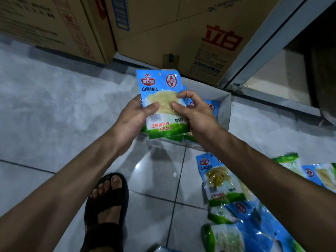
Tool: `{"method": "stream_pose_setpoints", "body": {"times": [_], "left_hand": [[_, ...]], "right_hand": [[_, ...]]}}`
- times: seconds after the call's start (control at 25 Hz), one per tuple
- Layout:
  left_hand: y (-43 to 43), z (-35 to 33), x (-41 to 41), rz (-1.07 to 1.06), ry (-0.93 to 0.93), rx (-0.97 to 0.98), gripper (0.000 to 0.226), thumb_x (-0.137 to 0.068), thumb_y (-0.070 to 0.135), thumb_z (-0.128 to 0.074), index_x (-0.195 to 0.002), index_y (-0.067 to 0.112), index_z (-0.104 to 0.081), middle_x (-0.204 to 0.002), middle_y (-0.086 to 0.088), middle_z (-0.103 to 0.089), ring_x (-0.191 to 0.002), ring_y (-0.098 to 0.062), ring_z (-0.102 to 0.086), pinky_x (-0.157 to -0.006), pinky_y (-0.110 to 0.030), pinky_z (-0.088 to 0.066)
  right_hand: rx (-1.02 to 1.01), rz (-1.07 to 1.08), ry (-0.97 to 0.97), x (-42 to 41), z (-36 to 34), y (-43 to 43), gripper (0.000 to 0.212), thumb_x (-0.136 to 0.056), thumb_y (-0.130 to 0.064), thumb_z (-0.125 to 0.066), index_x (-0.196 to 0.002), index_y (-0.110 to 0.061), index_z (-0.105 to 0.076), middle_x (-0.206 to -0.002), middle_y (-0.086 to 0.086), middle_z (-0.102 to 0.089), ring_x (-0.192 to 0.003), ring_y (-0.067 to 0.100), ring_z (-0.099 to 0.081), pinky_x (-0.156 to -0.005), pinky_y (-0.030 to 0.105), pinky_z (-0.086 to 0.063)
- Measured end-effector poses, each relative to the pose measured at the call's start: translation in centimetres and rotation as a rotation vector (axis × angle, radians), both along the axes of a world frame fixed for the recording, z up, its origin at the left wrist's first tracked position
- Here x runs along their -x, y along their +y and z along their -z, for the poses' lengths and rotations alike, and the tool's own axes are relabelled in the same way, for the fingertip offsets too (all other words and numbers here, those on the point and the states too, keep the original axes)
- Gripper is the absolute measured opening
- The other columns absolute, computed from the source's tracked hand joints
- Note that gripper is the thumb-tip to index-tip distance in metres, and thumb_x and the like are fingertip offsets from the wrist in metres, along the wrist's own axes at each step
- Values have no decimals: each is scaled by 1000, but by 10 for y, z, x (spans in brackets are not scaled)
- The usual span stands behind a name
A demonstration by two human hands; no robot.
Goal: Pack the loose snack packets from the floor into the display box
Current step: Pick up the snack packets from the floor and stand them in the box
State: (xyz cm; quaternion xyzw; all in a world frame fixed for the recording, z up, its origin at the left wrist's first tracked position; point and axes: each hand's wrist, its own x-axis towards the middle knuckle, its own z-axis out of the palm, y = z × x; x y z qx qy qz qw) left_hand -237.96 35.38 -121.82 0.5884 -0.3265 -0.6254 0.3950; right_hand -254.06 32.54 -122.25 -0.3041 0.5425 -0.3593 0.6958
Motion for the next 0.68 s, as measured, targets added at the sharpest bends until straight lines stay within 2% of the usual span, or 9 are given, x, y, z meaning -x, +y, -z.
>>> {"method": "stream_pose_setpoints", "body": {"times": [0.12, 0.2, 0.28, 0.36, 0.48, 0.56, 0.6, 0.68], "left_hand": [[-8, 15, -6, 4, -575, 86, 38, -95, 32, -57, -128, 16, -51, -129, -8, -57, -112, -23, -60, -94, -38, -50], [-7, 21, -13, 67, -815, 115, 46, -94, 34, -56, -136, 20, -45, -138, -11, -48, -122, -26, -50, -97, -34, -40], [-1, 25, -16, 204, -881, 100, 48, -94, 31, -58, -139, 22, -44, -136, -12, -51, -118, -28, -53, -89, -29, -38], [5, 31, -16, 297, -899, 95, 47, -94, 25, -59, -139, 18, -45, -129, -14, -59, -112, -28, -57, -84, -27, -40], [10, 33, -18, 318, -947, 130, 46, -91, 15, -60, -136, 11, -50, -123, -18, -64, -110, -32, -60, -86, -30, -44], [10, 31, -19, 316, -953, 135, 49, -89, 16, -64, -136, 10, -50, -121, -19, -65, -109, -33, -61, -87, -31, -45], [9, 29, -19, 316, -947, 128, 51, -89, 17, -65, -137, 10, -50, -121, -18, -65, -109, -32, -61, -88, -31, -46], [9, 26, -19, 311, -934, 114, 53, -89, 17, -65, -139, 11, -48, -123, -17, -65, -110, -31, -61, -89, -31, -46]], "right_hand": [[-36, 99, 13, -1, 12, -12, 28, -83, 1, -68, -97, -20, -57, -101, 15, -71, -74, 27, -71, -59, 36, -60], [-54, 163, 161, 1, 24, -23, 31, -84, 7, -65, -94, -21, -56, -106, 15, -68, -70, 22, -68, -52, 28, -57], [-100, 187, 303, 1, 39, -32, 34, -85, 9, -62, -98, -21, -54, -105, 12, -65, -69, 19, -64, -46, 22, -53], [-115, 174, 370, -5, 54, -37, 36, -85, 10, -61, -101, -21, -52, -99, 10, -61, -71, 19, -61, -52, 24, -53], [-87, 86, 488, -20, 77, -39, 42, -83, 11, -62, -103, -24, -49, -91, 7, -57, -62, 15, -53, -52, 27, -49], [-70, -23, 652, -27, 87, -39, 46, -80, 8, -63, -106, -25, -44, -99, 8, -57, -67, 18, -57, -56, 30, -51], [-49, -70, 738, -29, 90, -39, 47, -78, 4, -64, -108, -25, -43, -107, 9, -55, -75, 21, -60, -62, 31, -55], [-1, -111, 854, -32, 91, -42, 52, -76, -5, -68, -118, -21, -42, -120, 10, -43, -92, 27, -59, -82, 36, -55]]}}
